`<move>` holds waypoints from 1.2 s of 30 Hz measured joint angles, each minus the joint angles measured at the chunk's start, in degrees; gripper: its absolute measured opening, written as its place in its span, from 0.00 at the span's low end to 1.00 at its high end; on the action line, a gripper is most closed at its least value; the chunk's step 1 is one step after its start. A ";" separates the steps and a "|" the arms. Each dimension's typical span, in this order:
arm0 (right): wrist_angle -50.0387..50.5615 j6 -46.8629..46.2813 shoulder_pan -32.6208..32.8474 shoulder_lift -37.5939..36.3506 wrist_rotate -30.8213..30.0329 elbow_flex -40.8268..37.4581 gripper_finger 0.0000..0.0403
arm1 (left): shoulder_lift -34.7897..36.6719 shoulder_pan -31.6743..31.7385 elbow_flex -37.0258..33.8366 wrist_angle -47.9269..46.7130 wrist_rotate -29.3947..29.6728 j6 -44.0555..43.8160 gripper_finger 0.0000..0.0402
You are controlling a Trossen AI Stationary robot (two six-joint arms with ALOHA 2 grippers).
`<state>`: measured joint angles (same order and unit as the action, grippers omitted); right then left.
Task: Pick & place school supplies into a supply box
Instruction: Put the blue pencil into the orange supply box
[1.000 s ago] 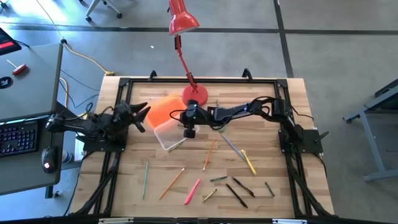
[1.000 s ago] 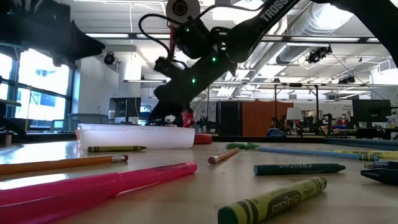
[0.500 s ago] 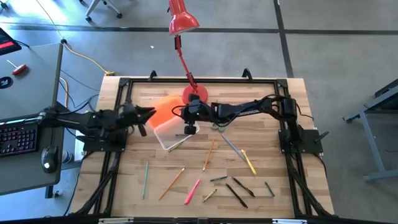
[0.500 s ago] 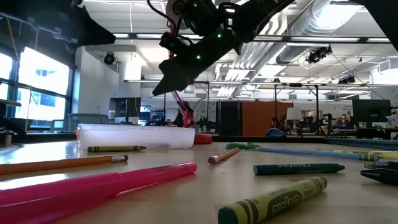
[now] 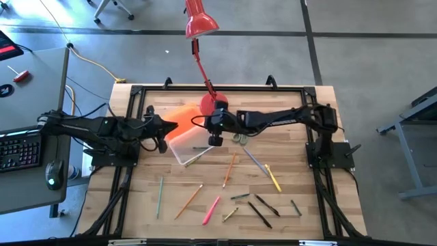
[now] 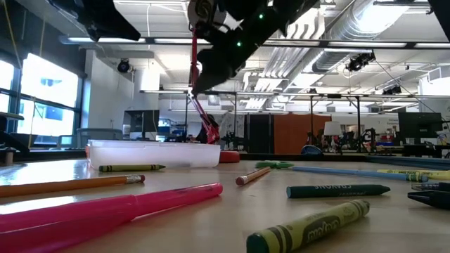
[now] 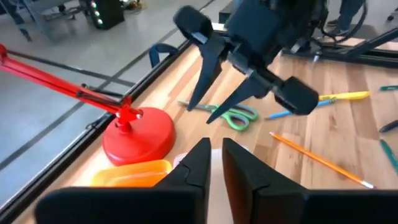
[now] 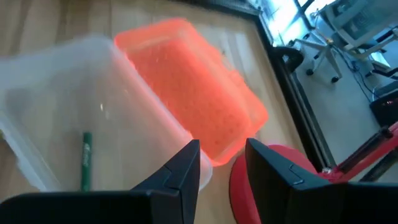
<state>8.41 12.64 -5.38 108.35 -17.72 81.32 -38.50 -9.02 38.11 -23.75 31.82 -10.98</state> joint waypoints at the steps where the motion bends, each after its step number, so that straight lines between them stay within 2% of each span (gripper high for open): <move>1: 0.41 0.07 0.32 -0.37 -0.16 0.02 0.27 | 0.00 0.00 0.00 -0.20 0.02 -0.35 0.21; 6: 3.56 -0.69 2.62 -1.02 -3.31 0.00 0.27 | 0.00 0.00 0.00 -2.46 0.12 -1.65 0.31; 10: 9.65 -2.04 4.87 -1.02 -8.15 -0.06 0.27 | 0.00 0.00 0.00 -2.82 -1.33 -5.70 0.36; 14: 12.46 -7.62 6.53 -1.02 -9.81 -0.06 0.27 | 0.00 0.00 0.00 -3.26 -5.07 -9.79 0.37; 21: 9.31 -10.27 8.58 -1.02 -13.21 -0.06 0.27 | 0.00 0.00 0.00 -4.43 -5.86 -11.53 0.37; 28: 8.85 -12.59 10.09 -1.02 -15.27 -0.06 0.27 | -0.46 -0.02 0.00 -11.58 -15.97 -24.43 0.37; 32: 8.90 -12.46 10.32 -1.02 -13.33 -0.06 0.27 | -1.76 -0.02 -0.02 -15.03 -18.45 -30.11 0.37; 36: 8.94 -12.33 10.70 -1.02 -14.85 -0.06 0.27 | -4.01 -0.01 -0.04 -15.92 -21.62 -33.32 0.37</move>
<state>17.35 0.32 5.32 107.33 -32.57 81.25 -42.51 -9.03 38.07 -39.67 10.20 -44.30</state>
